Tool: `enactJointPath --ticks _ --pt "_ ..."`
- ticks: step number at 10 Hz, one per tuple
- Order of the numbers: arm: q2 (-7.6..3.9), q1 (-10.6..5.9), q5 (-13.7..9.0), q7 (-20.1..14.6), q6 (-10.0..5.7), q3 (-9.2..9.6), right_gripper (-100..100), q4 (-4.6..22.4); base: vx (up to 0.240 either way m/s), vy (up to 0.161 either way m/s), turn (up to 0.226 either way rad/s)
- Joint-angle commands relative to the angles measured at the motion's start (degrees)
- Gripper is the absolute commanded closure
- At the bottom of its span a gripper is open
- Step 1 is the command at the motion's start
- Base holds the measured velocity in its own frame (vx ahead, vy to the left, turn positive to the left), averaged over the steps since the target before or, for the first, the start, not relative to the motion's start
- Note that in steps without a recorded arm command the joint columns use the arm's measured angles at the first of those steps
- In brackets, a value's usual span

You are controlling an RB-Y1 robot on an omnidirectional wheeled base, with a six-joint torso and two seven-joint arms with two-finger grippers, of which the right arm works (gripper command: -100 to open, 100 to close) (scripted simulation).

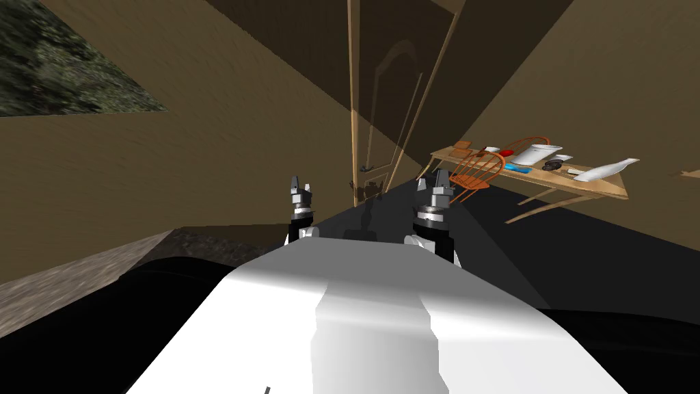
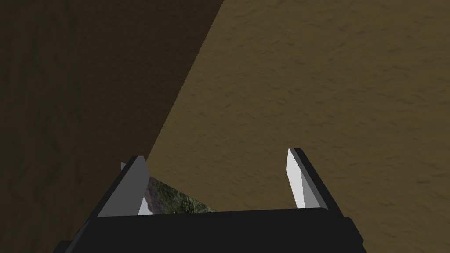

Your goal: Pull the door open

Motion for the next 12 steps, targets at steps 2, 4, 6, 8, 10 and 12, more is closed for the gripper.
enactJointPath --ticks 2,4,6,8,10,12 --pt "-0.82 -1.13 0.5 -0.9 -0.89 0.09 -100 3.1 0.14 -0.004 0.061" --pt "-1.6 -2.24 1.0 -1.7 -1.76 0.18 -100 6.2 0.082 -0.005 0.063" --pt "-2.22 -3.14 1.4 -2.4 -2.46 0.25 -100 8.7 0.086 -0.009 0.042" --pt "-2.96 -4.24 1.9 -3.3 -3.32 0.34 -100 11.7 0.099 -0.022 0.062" --pt "-3.74 -5.38 2.4 -4.1 -4.22 0.43 -100 14.8 0.095 -0.02 0.059" --pt "-4.61 -6.69 3.0 -5.1 -5.25 0.54 -100 18.3 0.094 -0.007 0.069"
